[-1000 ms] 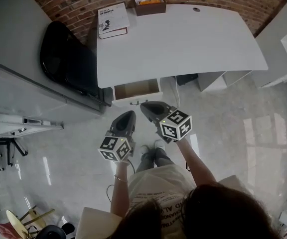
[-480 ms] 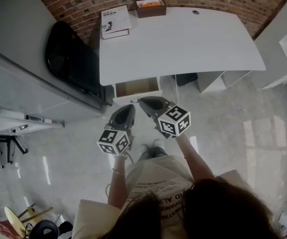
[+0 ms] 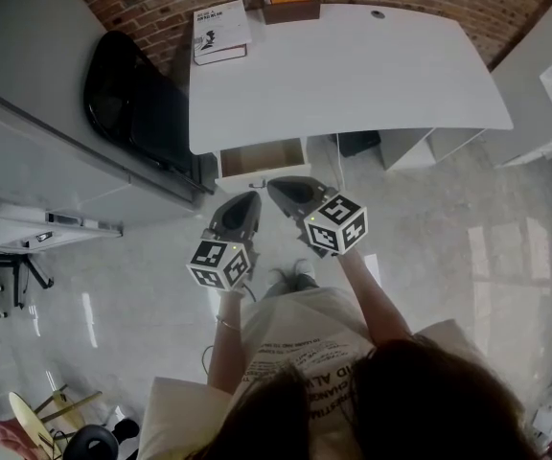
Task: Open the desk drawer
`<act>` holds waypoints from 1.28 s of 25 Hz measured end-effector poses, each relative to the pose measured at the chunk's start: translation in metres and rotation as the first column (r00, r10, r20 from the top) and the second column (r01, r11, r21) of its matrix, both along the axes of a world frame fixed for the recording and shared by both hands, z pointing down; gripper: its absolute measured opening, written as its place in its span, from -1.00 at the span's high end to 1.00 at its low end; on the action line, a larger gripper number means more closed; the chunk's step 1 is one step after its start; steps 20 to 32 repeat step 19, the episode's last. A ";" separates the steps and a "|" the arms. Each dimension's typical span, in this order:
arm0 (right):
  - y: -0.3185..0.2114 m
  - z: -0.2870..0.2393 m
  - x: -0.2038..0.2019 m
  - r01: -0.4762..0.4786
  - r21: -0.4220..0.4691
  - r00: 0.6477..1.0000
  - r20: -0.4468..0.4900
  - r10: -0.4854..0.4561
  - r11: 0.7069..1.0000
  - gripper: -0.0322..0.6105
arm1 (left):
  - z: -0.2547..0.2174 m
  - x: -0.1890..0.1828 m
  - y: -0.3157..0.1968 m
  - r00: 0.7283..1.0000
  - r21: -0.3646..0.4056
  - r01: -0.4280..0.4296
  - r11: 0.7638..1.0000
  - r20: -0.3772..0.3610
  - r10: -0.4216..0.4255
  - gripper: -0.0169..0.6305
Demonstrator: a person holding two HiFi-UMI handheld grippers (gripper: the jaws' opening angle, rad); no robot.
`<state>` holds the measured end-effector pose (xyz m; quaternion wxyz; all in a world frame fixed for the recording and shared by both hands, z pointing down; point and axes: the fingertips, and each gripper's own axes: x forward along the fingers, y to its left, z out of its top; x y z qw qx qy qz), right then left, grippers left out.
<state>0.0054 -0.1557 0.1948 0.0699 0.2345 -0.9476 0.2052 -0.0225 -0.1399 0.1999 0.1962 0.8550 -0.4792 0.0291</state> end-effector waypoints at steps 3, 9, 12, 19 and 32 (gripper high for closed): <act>0.000 -0.001 0.002 0.008 0.009 1.000 -0.002 -0.008 1.000 0.89 | -0.001 0.003 0.000 1.000 0.002 0.003 1.000 -0.002 -0.003 0.95; -0.001 0.001 0.005 0.013 0.008 1.000 0.002 -0.013 1.000 0.89 | -0.001 0.003 -0.002 1.000 0.002 0.011 1.000 -0.004 -0.011 0.95; -0.002 0.002 0.005 0.014 0.006 1.000 0.005 -0.014 1.000 0.89 | 0.000 0.003 -0.002 1.000 0.002 0.013 1.000 -0.004 -0.013 0.95; -0.007 -0.004 0.008 0.010 0.006 1.000 0.019 -0.010 1.000 0.89 | -0.004 0.007 -0.006 1.000 0.003 0.009 1.000 -0.002 -0.009 0.95; -0.007 -0.004 0.008 0.010 0.006 1.000 0.019 -0.010 1.000 0.89 | -0.004 0.007 -0.006 1.000 0.003 0.009 1.000 -0.002 -0.009 0.95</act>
